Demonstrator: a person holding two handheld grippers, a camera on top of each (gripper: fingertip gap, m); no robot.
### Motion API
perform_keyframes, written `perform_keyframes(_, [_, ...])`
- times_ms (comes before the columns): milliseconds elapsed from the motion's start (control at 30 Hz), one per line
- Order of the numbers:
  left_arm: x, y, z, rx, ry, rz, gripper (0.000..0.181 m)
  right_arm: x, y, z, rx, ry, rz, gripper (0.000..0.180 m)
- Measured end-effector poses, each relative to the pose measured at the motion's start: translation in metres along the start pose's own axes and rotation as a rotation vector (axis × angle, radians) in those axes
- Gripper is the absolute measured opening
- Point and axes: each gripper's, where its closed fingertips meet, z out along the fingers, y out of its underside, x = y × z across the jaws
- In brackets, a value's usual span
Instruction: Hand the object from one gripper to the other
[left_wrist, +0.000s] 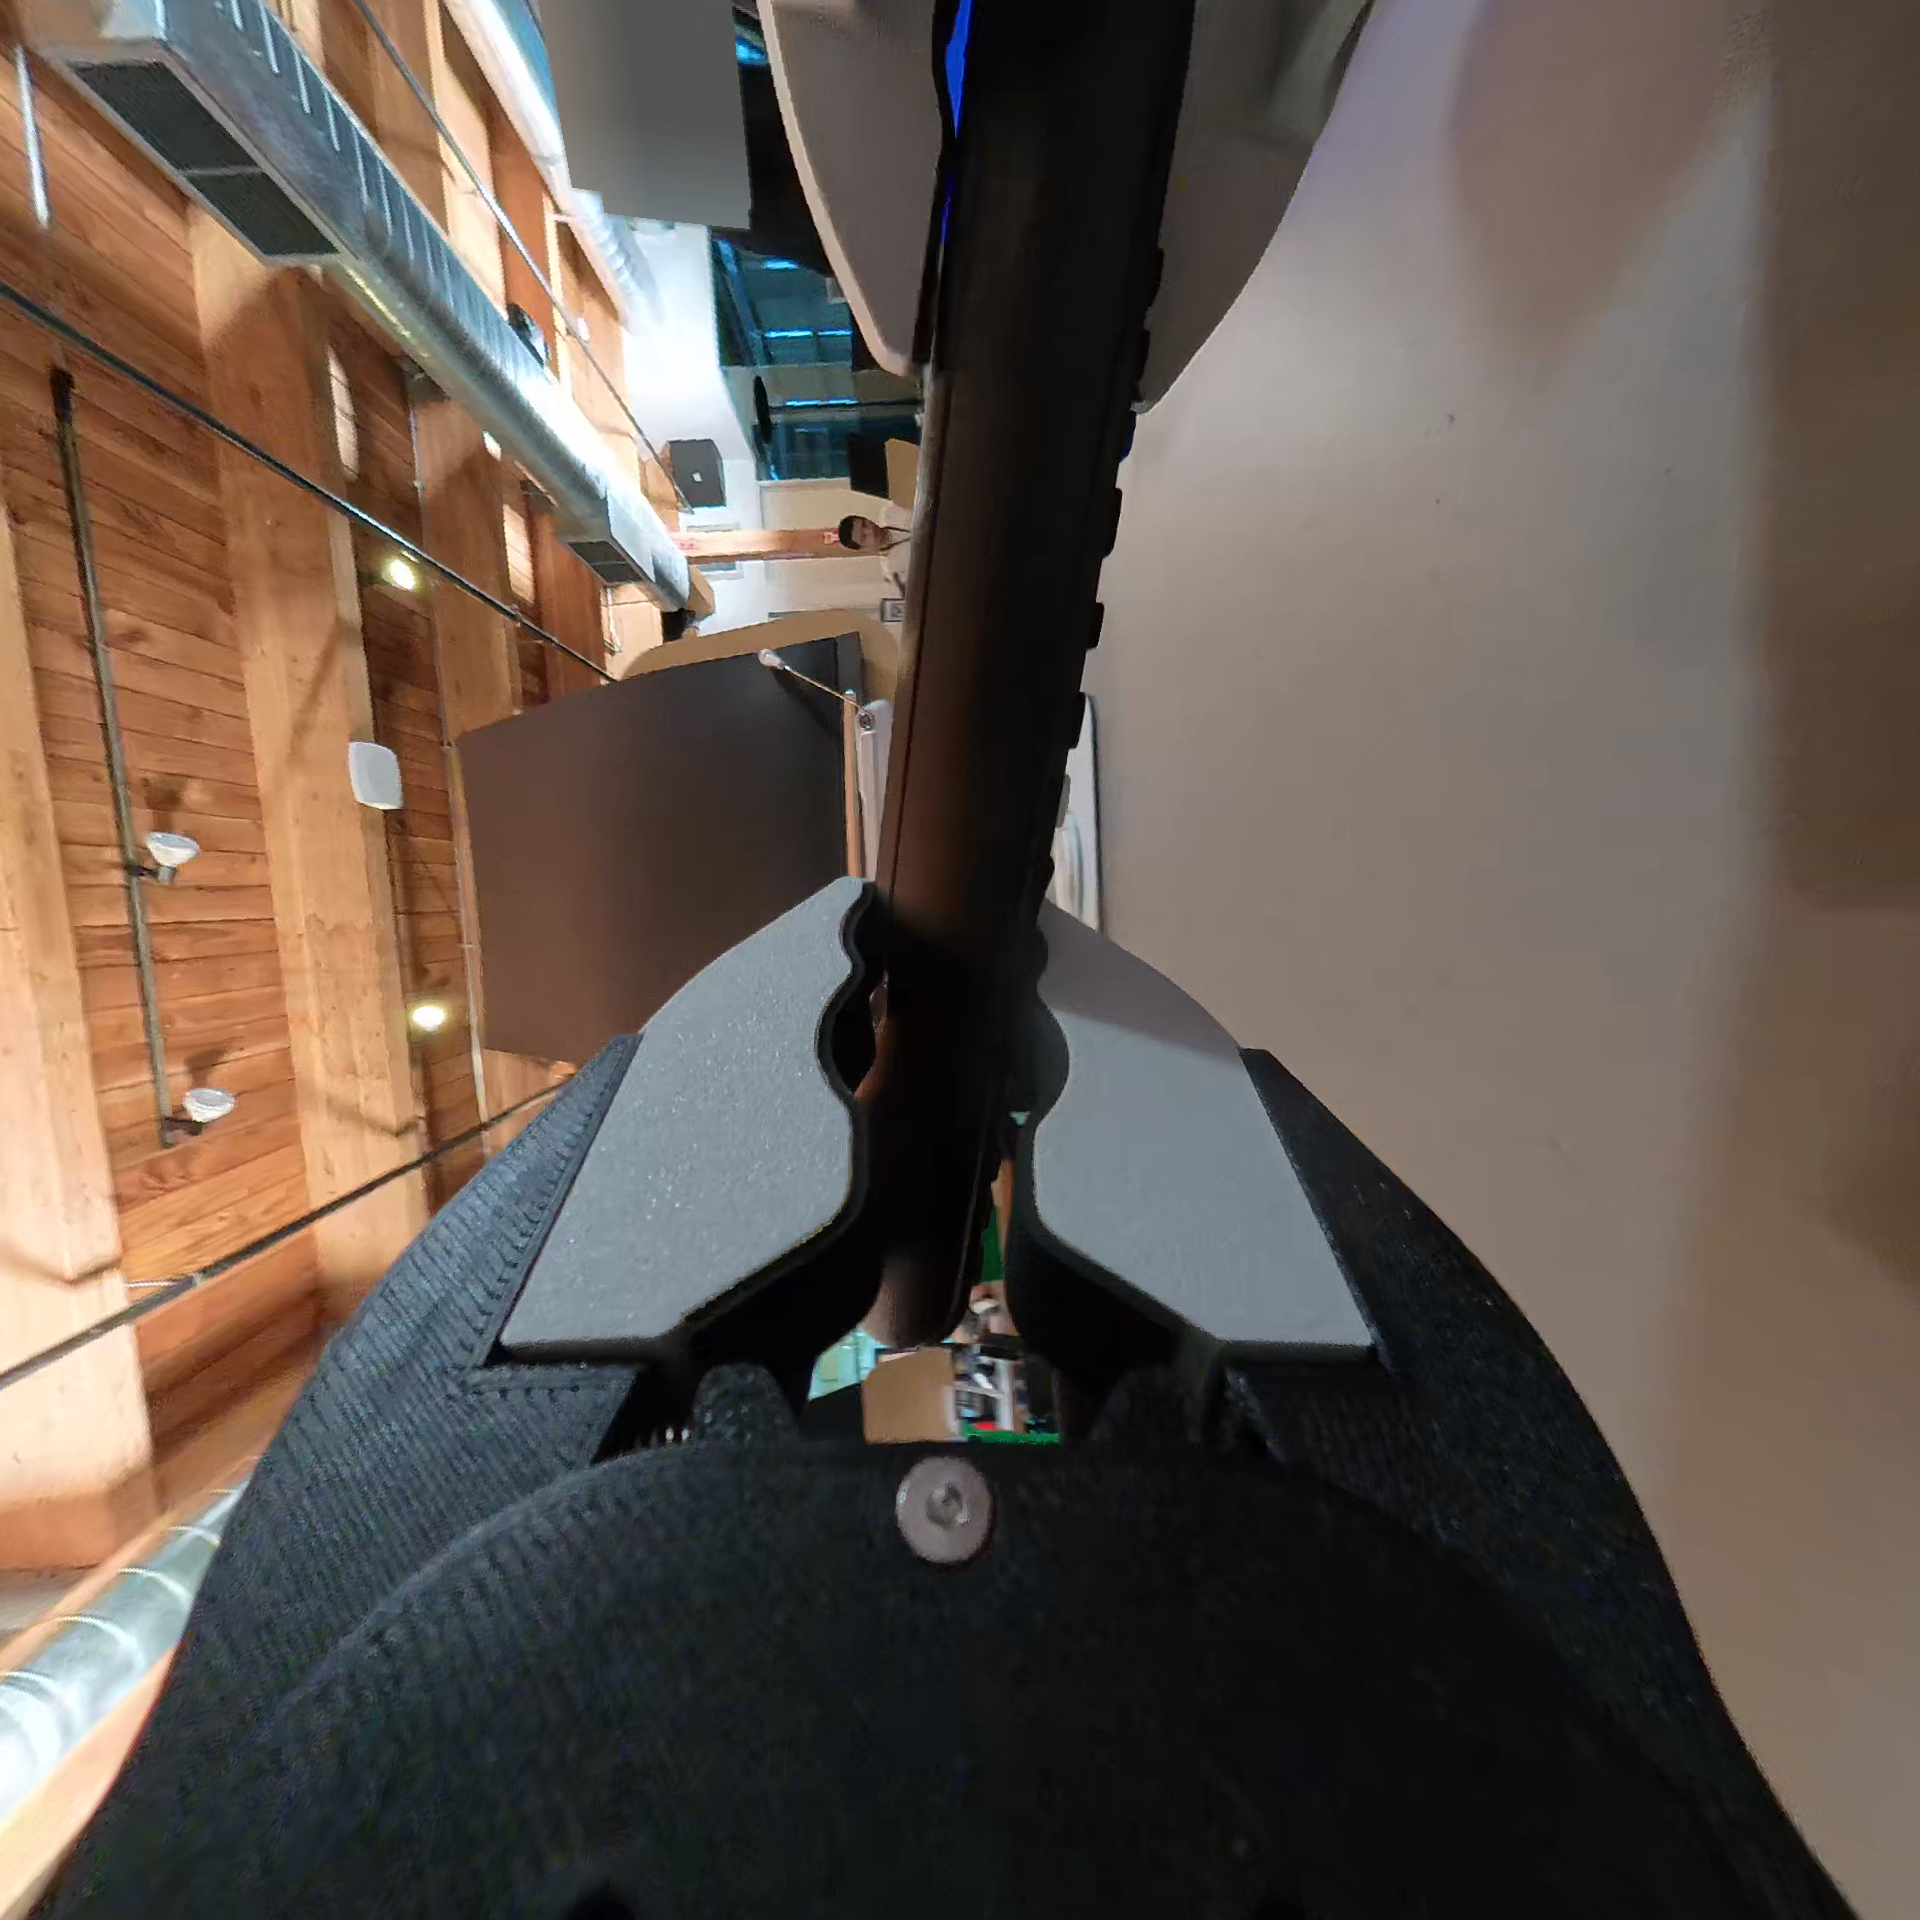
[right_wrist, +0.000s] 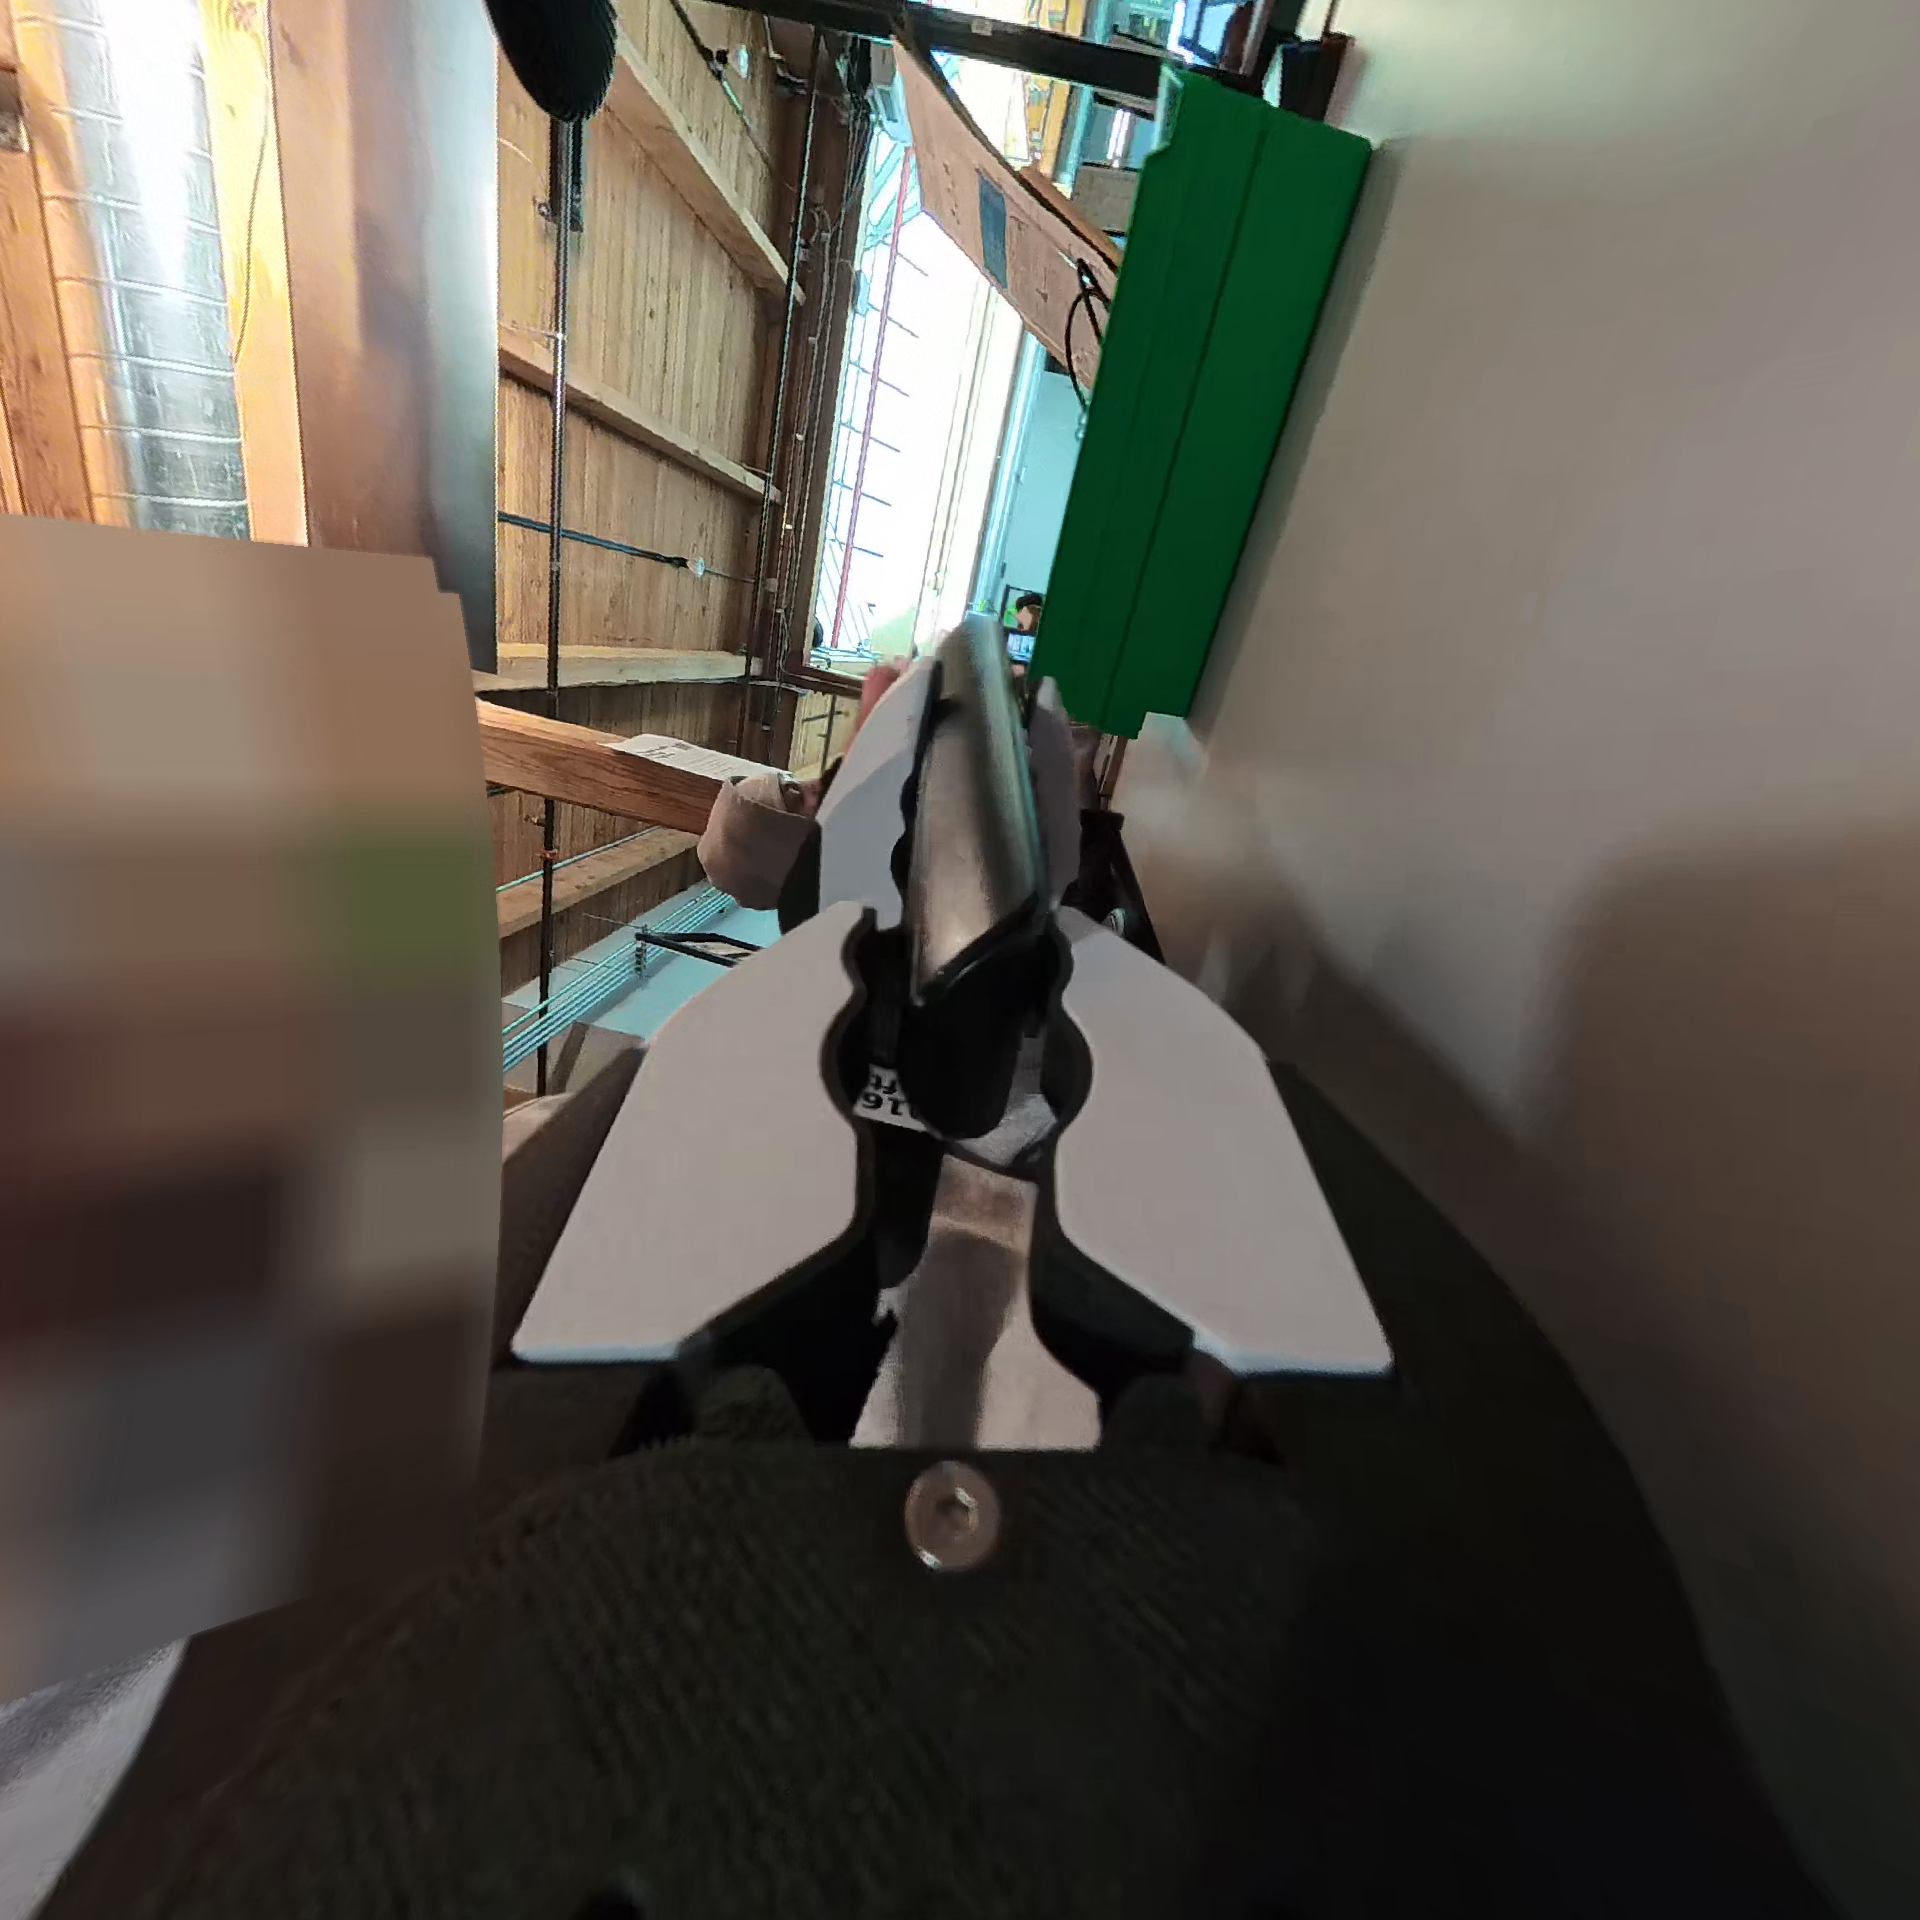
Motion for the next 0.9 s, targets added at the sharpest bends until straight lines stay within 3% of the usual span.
perform_keyframes(267, [0.011, 0.016, 0.007, -0.038, 0.173, -0.384, 0.023, -0.034, -0.022, -0.006, 0.117, -0.069, -0.246, 0.070])
perform_keyframes(433, [0.022, 0.015, 0.009, 0.004, 0.400, -0.894, 0.023, -0.038, -0.033, -0.014, 0.179, -0.036, -0.405, 0.074])
perform_keyframes(600, [0.015, -0.017, -0.001, 0.215, 0.720, -1.537, 0.023, -0.028, -0.035, -0.013, 0.175, 0.025, -0.464, 0.070])
perform_keyframes(800, [0.000, -0.069, -0.025, 0.483, 1.120, -2.060, 0.023, -0.029, -0.035, -0.011, 0.189, 0.029, -0.508, 0.064])
perform_keyframes(900, [0.001, -0.090, -0.036, 0.544, 1.293, -2.215, 0.023, -0.036, -0.036, -0.012, 0.201, 0.024, -0.570, 0.059])
